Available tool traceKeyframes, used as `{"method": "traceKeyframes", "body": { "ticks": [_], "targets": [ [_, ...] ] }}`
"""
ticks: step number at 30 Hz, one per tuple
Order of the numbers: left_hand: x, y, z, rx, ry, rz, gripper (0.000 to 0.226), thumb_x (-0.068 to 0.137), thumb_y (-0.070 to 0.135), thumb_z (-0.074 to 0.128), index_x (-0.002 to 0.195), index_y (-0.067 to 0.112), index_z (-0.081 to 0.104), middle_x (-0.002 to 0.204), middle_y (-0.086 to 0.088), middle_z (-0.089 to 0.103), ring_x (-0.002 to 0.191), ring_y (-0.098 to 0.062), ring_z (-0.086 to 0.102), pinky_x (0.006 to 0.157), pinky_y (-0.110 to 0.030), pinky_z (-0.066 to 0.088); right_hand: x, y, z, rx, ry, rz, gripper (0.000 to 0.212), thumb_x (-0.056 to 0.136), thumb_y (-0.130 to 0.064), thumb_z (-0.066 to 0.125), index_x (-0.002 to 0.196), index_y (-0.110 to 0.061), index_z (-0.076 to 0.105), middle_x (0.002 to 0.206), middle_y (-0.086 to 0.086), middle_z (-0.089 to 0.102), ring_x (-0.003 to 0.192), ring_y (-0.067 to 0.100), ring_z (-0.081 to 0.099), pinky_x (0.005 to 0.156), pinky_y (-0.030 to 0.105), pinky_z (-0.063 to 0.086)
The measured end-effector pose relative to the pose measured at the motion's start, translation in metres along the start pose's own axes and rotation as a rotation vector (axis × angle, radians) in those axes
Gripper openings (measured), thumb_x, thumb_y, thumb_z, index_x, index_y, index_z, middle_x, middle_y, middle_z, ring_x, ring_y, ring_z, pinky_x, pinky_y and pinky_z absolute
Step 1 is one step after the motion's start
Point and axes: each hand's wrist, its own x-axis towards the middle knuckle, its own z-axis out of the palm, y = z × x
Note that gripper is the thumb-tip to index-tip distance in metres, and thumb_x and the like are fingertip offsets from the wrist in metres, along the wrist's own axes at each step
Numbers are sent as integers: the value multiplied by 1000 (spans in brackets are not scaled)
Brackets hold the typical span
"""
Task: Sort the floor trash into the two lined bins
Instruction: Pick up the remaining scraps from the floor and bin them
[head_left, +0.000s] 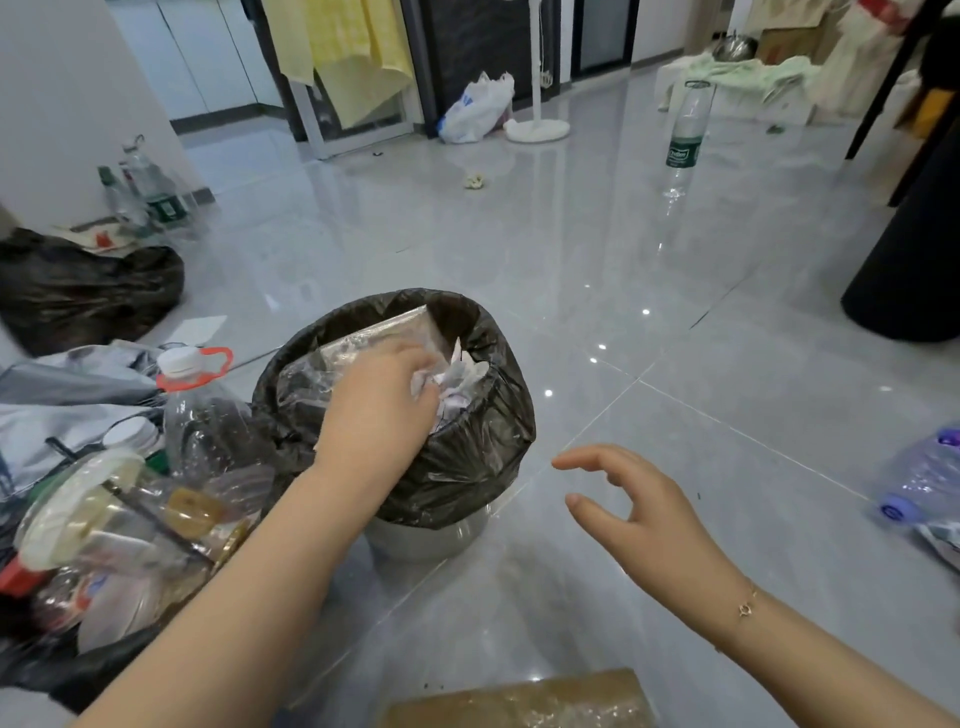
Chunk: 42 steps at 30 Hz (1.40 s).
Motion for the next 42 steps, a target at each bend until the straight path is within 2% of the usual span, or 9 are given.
{"method": "traceKeyframes", "body": {
  "ticks": [3, 5, 8, 12, 19, 24, 31, 37, 42],
  "targets": [
    [-16, 28, -10, -124, 104, 87, 29, 88, 14, 63, 117, 16, 68, 125, 4, 61, 117, -13, 54, 98, -19, 35, -6, 7, -7, 56, 39, 61, 25, 88, -15, 62, 102, -35, 64, 109, -24, 59, 107, -12, 48, 84, -3, 32],
    [-30, 48, -10, -237, 90, 103, 26, 87, 12, 64, 111, 19, 70, 116, 10, 63, 108, -6, 56, 94, -17, 40, -12, 12, -16, 122, 94, 115, 24, 88, -14, 62, 100, -35, 65, 109, -25, 58, 105, -12, 50, 84, 1, 37],
    [-53, 78, 6, -429, -73, 62, 23, 84, 12, 66, 103, 24, 71, 95, 17, 63, 86, 2, 58, 79, -12, 45, -29, 23, -30, 180, 166, 196, 24, 88, -15, 62, 98, -36, 66, 112, -24, 59, 108, -4, 52, 85, 12, 41],
    [-75, 111, 46, -646, -323, -94, 20, 85, 14, 67, 98, 28, 71, 95, 18, 68, 85, 8, 61, 71, -4, 44, -59, 44, -50, 173, 253, 249, 26, 86, -8, 63, 98, -32, 67, 106, -18, 65, 102, -3, 57, 90, 20, 45],
    [-105, 187, 124, -796, -666, -77, 21, 85, 8, 66, 102, 21, 68, 97, 10, 69, 85, 0, 62, 68, -2, 45, -150, 95, -105, -39, 319, 382, 27, 85, -9, 63, 99, -32, 65, 106, -23, 61, 106, -6, 52, 87, 4, 38],
    [-117, 221, 162, -830, -833, -86, 21, 87, 7, 64, 104, 18, 68, 100, 4, 70, 89, -7, 64, 74, -4, 45, -191, 135, -148, -171, 383, 490, 28, 84, -7, 63, 101, -30, 65, 108, -21, 61, 106, -2, 54, 88, 11, 39],
    [-127, 225, 201, -779, -925, -152, 19, 88, 7, 63, 100, 20, 69, 101, 6, 70, 94, -5, 64, 79, -6, 46, -203, 208, -176, -484, 250, 645, 44, 79, -10, 64, 122, -16, 58, 129, 2, 52, 121, 21, 47, 102, 30, 36],
    [-143, 199, 218, -746, -1002, -266, 21, 89, 4, 61, 96, 22, 70, 97, 7, 72, 86, 0, 64, 68, -5, 44, -181, 257, -198, -608, 146, 879, 73, 83, -12, 61, 147, -6, 26, 153, 12, 25, 136, 28, 33, 111, 31, 26],
    [-137, 194, 223, -805, -1003, -306, 24, 88, 2, 61, 94, 23, 71, 92, 8, 74, 86, -4, 66, 71, -10, 47, -166, 279, -205, -735, 89, 918, 59, 92, -19, 54, 145, -10, 31, 149, 11, 32, 138, 26, 26, 115, 33, 20]
  ]
}}
